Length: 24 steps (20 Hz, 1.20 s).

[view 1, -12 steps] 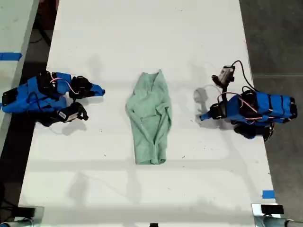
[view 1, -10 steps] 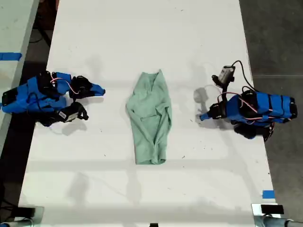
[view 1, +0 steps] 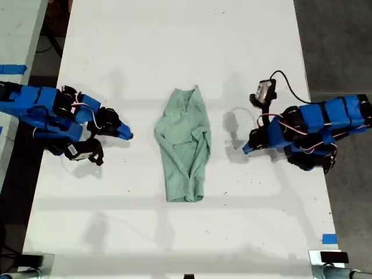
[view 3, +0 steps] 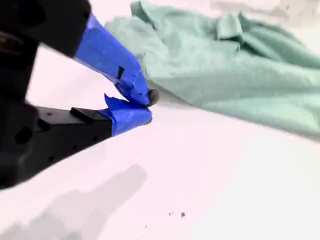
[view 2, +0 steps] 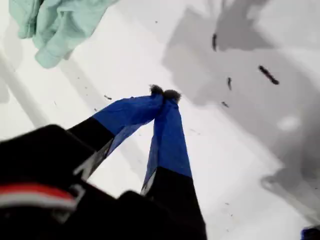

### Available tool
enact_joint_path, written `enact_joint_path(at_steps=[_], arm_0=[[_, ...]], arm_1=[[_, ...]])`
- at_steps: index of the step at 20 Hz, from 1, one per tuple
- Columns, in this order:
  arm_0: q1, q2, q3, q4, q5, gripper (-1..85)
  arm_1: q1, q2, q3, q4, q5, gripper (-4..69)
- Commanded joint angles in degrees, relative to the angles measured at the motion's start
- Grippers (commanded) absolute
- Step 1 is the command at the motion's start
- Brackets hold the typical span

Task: Fold t shirt

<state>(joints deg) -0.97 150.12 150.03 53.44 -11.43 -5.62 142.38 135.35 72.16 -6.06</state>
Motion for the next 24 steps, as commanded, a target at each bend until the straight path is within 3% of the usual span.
enact_joint_path(at_steps=[1, 3, 5, 10, 18, 22, 24], arm_0=[[4.5, -34.2, -36.0, 10.6, -3.2, 7.3], [7.6, -44.6, -47.6, 14.0, -3.7, 17.3], [11.3, -51.4, -54.6, 13.9, -4.4, 18.5], [17.5, -68.3, -71.0, 14.3, -4.8, 21.5], [15.2, -89.3, -91.5, 13.4, -0.2, 22.3], [16.3, -92.1, -91.5, 9.1, 0.7, 16.2], [16.8, -93.5, -91.8, 6.1, 1.3, 6.8]], arm_1=[[-6.3, -23.6, -22.4, -1.9, 2.3, 4.4], [-9.8, -36.8, -35.2, -1.4, 2.1, 21.8], [-11.9, -47.5, -45.8, -0.4, 1.8, 30.9], [-13.0, -58.4, -57.1, -0.3, 0.5, 26.4], [-12.8, -66.2, -63.6, -0.4, -1.4, 23.3], [-12.9, -69.7, -63.8, -1.9, -1.4, 24.2], [-13.1, -71.3, -64.7, -2.5, -1.4, 24.4]])
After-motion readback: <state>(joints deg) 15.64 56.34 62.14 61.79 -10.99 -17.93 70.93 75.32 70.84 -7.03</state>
